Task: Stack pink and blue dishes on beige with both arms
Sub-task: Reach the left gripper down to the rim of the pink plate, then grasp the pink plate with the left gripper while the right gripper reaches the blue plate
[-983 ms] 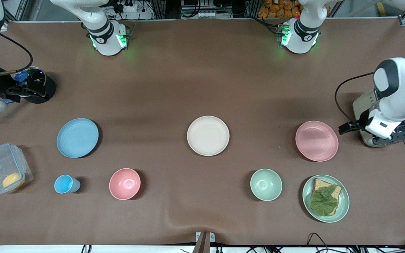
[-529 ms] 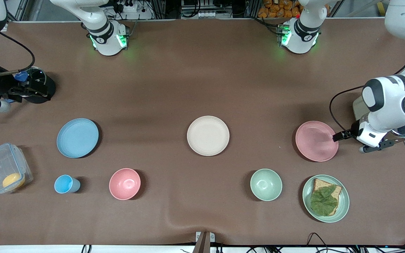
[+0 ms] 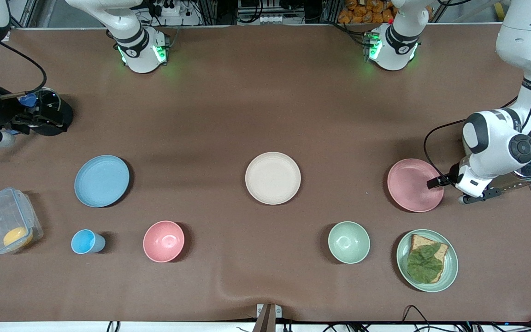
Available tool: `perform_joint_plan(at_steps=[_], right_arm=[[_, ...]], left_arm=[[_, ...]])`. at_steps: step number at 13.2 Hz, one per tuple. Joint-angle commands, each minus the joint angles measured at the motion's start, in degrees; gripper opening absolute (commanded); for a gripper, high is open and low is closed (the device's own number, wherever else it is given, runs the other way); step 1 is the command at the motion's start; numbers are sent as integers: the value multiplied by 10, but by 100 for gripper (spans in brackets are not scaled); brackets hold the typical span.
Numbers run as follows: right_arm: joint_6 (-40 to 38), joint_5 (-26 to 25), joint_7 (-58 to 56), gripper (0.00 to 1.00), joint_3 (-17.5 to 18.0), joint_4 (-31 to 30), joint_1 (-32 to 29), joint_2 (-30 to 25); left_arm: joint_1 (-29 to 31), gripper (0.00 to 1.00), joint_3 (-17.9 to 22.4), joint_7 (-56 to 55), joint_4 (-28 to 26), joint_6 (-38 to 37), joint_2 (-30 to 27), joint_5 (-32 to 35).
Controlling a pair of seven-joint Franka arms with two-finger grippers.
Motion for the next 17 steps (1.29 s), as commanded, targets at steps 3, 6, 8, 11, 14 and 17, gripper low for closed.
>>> perform_joint_plan(at_steps=[3, 6, 8, 11, 14, 17], right_arm=[[-8, -10, 10, 100, 2, -8, 4, 0], [0, -9, 8, 100, 0, -34, -4, 21], [22, -9, 5, 100, -2, -47, -22, 47], [50, -9, -6, 100, -2, -51, -50, 105], [85, -9, -20, 100, -2, -52, -80, 179], [154, -9, -66, 100, -2, -97, -122, 212]], left_arm=[[1, 17, -3, 8, 2, 5, 3, -6], [1, 0, -6, 12, 0, 0, -6, -6], [2, 0, -18, 12, 0, -12, -19, -6], [3, 0, -53, 9, 7, -65, -67, -9], [2, 0, -111, 1, 32, -124, -102, -13], [-7, 0, -176, -43, 63, -145, -98, -58]])
